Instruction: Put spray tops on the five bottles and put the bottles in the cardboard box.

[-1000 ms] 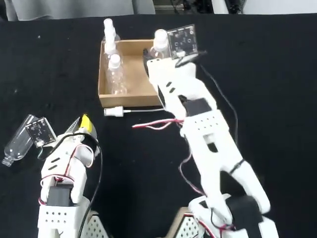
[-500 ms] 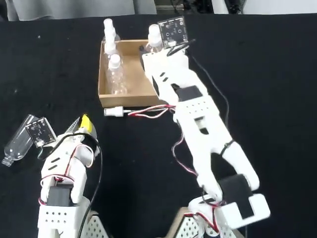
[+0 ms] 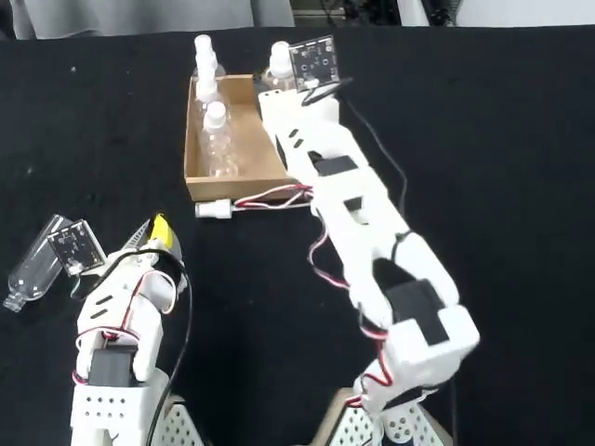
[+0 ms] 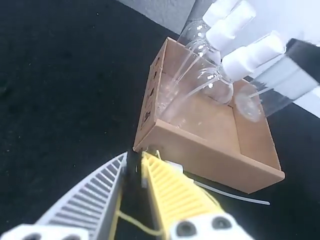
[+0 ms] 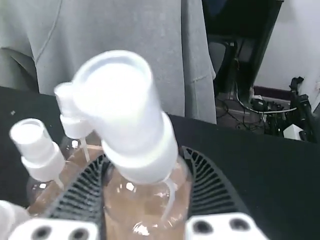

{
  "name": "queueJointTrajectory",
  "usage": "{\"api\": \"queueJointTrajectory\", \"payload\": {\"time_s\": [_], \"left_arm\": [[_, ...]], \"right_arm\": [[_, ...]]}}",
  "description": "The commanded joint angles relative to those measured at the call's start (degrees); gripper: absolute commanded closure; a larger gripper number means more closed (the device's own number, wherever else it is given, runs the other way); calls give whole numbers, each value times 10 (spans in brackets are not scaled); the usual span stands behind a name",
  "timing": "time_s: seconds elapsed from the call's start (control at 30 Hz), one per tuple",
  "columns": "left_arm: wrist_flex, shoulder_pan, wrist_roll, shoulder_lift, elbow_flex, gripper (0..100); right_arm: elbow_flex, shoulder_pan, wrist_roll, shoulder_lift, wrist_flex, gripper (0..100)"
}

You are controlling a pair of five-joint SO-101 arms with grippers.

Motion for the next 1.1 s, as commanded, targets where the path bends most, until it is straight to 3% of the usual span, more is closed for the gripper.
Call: {"api": "queueJointTrajectory", "payload": {"time_s": [0.0,0.43,1.07], "left_arm": [[0,-7,1,-5,14,956],[0,-7,1,-5,14,958],[1,-7,1,-5,14,960]], "right_arm": [[-68,18,-1,18,-21,945],[-165,18,-4,119,-21,945],[-164,13,-4,179,-71,945]]}}
